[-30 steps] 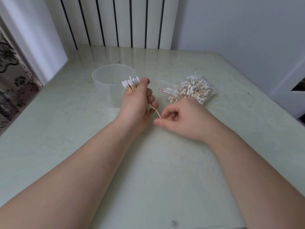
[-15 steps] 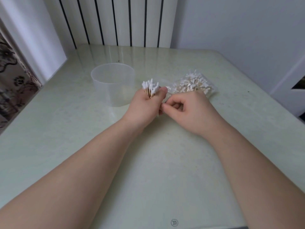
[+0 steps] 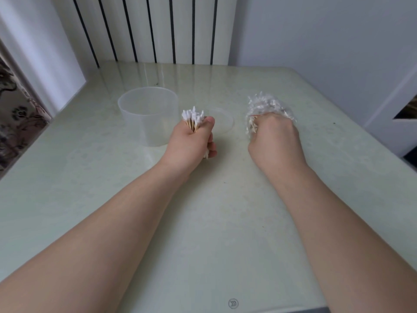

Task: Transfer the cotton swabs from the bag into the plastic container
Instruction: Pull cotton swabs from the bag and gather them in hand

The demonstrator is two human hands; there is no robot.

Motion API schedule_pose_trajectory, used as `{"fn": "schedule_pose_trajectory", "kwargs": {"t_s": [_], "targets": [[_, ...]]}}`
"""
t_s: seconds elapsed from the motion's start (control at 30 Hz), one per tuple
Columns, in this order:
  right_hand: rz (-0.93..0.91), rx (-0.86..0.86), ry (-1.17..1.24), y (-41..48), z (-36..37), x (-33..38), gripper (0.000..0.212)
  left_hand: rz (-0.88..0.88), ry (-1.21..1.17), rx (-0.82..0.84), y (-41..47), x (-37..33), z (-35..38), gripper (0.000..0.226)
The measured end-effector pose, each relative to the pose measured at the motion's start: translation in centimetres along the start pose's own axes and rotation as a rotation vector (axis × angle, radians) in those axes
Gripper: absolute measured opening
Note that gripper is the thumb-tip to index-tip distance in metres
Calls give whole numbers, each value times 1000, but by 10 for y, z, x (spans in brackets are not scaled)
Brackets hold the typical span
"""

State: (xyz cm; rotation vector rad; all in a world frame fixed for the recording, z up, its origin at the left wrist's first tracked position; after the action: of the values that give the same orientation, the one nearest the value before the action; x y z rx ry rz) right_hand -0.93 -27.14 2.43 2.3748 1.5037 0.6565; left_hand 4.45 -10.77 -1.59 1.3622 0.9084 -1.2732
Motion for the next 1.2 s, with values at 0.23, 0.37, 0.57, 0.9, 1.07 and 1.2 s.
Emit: {"fn": "schedule_pose_trajectory", "kwargs": {"t_s": [0.23, 0.37, 0.57, 0.9, 1.07, 1.2], "targets": [[96, 49, -71, 2, 10, -11, 48, -4, 12, 25, -1, 0, 1, 20], [136, 172, -108, -3, 16, -13, 63, -4, 26, 51, 0, 1, 2, 20], [175, 174, -72, -2, 9, -15, 65, 5, 53, 68, -2, -1, 3, 24], [132, 224, -5, 3, 11, -20, 53, -6, 54, 87, -3, -2, 4, 19], [75, 233, 9, 3, 11, -20, 46, 1, 76, 96, -4, -4, 4, 20], [30, 216, 59, 1, 3, -17, 31, 4, 59, 94, -4, -3, 5, 19]]}}
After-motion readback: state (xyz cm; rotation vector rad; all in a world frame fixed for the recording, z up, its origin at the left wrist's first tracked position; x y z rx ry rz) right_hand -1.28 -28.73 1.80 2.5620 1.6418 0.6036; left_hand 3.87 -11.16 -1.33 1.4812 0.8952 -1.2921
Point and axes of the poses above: each hand's wrist, its own y-axis towards the middle knuckle, its own z-axis out of the palm, x = y × z, the point moved 7 cm from there along y, towards the middle knuckle, and after that the axes turned 9 degrees about z, right-handed, at the moved point
